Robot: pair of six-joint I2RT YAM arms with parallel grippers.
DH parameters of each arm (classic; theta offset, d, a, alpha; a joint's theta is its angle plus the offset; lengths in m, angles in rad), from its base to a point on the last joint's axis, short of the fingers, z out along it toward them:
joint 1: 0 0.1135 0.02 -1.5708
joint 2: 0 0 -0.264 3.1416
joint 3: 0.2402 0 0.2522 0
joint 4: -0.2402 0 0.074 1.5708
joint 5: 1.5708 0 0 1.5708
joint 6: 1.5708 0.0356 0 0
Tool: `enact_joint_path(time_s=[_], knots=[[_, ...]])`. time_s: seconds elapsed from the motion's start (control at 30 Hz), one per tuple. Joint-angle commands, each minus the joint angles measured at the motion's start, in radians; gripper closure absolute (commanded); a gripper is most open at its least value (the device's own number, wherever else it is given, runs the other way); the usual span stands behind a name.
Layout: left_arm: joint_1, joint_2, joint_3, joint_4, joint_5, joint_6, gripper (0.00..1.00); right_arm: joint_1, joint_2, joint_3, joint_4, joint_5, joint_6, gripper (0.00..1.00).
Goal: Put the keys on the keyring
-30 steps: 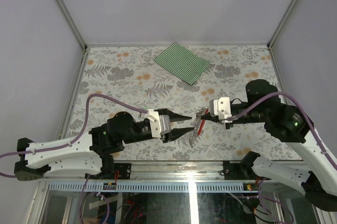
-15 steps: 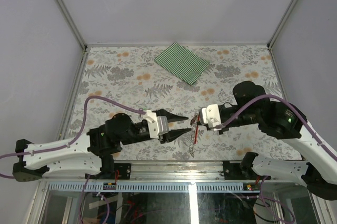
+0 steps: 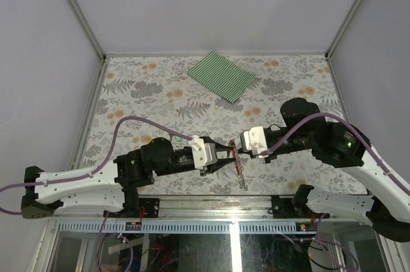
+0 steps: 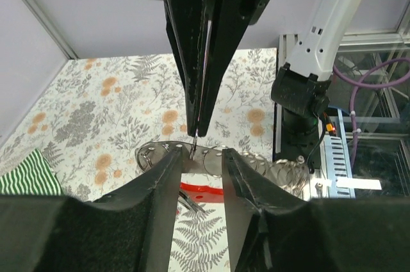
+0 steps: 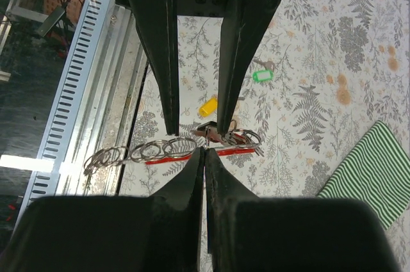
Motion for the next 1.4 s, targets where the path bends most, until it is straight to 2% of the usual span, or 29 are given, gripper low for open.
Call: enact_joint_path(time_s=[0.0, 0.77, 0.9, 1.03, 1.1, 1.17, 1.3, 1.37], knots=[[-0.005, 0.01, 0.04, -0.024, 0.018, 0.013, 0.69, 0.01, 0.003, 0.035, 0.054, -0.048, 0.017, 1.0], [-0.006, 0.021, 0.057, -0.001, 0.025, 0.024, 0.77, 0.01, 0.003, 0.016, 0.061, -0.091, 0.032, 1.0], [-0.006, 0.019, 0.06, 0.002, 0.029, 0.028, 0.85, 0.01, 0.007, 0.014, 0.061, -0.102, 0.039, 1.0], [-0.006, 0.015, 0.061, 0.011, 0.03, 0.024, 0.99, 0.01, 0.011, 0.016, 0.062, -0.111, 0.043, 1.0], [-0.006, 0.01, 0.058, 0.021, 0.033, 0.02, 1.0, 0.01, 0.01, 0.017, 0.067, -0.114, 0.046, 0.99], [-0.005, -0.003, 0.046, 0.043, 0.034, 0.009, 1.0, 0.01, 0.003, 0.018, 0.078, -0.121, 0.052, 0.95], [-0.005, -0.051, 0.005, 0.118, 0.037, -0.021, 1.0, 0.01, -0.044, -0.01, 0.155, -0.116, 0.089, 0.73], [-0.005, -0.075, -0.016, 0.156, 0.042, -0.038, 1.0, 0.009, -0.083, -0.05, 0.224, -0.104, 0.119, 0.68]])
